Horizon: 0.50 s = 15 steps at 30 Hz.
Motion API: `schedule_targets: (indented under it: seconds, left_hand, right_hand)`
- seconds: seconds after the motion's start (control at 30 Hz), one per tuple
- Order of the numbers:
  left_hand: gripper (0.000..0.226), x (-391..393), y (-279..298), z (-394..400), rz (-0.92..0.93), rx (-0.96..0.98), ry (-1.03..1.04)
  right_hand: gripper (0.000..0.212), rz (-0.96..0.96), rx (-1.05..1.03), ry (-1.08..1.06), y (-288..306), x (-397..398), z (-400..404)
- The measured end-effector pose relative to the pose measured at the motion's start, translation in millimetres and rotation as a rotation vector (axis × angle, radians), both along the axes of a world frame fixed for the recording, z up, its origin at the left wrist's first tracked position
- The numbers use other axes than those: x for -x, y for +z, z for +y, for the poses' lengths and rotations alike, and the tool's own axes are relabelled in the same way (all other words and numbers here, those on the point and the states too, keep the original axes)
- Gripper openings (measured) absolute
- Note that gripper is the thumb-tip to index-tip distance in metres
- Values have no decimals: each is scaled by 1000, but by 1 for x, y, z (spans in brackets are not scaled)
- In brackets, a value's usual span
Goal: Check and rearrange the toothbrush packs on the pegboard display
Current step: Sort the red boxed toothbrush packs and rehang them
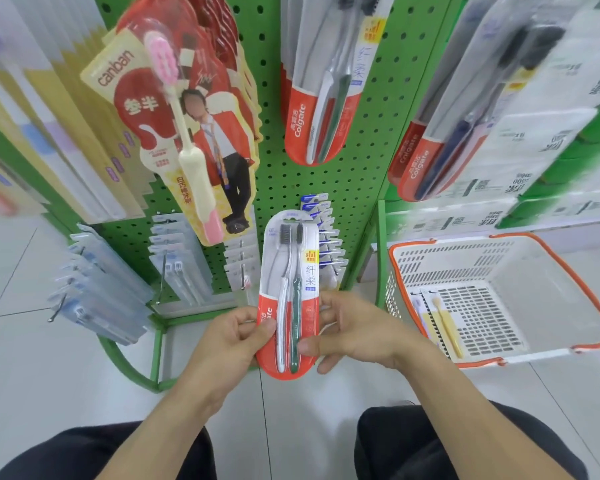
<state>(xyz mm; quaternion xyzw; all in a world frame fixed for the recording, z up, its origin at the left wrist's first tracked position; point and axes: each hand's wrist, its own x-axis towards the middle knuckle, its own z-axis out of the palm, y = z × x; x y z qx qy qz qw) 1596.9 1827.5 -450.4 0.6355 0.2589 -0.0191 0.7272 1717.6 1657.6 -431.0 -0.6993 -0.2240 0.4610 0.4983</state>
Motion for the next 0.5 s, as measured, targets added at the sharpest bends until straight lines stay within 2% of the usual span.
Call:
schedule_targets:
  seconds: [0.1,0.23,0.3,0.37,0.43,0.5]
  left_hand:
    - [25,-1,2,2,-11,20,-29]
    - [45,1,1,3,-12,8,-128]
    - [47,1,-4,2,-2,-31,-97]
    - [55,0,-10,1,-10,-154,-10]
    - [68,0,-13,0,-80,-391,43]
    - [71,1,-10,-2,-180,-650,6]
  right_hand:
    - [42,-29,-10,-66,-6,2,3]
    - [41,-49,-19,-145,-7,-3,3]
    - [39,-64,-11,-156,-9,-4,3]
    - [37,-97,-5,-168,-11,-2,5]
    - [37,-137,-12,-191,-12,-1,6]
    - [36,-161,-36,-200,-10,-1,7]
